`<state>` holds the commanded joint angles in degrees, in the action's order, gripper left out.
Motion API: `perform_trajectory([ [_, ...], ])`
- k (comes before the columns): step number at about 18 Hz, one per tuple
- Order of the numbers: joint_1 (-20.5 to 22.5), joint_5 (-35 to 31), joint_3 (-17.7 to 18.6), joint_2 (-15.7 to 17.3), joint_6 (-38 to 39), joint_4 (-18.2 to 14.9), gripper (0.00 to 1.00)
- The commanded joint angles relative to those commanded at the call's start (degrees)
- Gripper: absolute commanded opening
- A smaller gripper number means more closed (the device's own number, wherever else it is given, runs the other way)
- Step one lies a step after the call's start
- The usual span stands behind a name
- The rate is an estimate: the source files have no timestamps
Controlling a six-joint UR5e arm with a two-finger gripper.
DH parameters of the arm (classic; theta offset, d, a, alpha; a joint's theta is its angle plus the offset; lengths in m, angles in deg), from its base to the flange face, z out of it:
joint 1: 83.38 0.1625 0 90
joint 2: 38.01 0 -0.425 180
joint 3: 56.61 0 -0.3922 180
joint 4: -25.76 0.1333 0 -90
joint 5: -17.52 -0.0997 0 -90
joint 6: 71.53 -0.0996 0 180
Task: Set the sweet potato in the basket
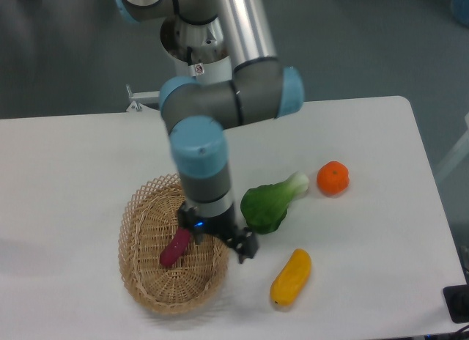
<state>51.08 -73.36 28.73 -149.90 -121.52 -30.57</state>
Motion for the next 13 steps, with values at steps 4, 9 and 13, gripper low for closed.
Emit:
perform_trajectory([
  [4, 3.8, -0.1, -0.1, 1.1, -6.0, -3.2, 1.0],
  [9, 7.0, 0.0, 0.5, 3.5, -12.5, -7.2, 1.0],
  [13, 8.4, 0.1, 0.6, 3.6, -12.8, -7.5, 1.0],
])
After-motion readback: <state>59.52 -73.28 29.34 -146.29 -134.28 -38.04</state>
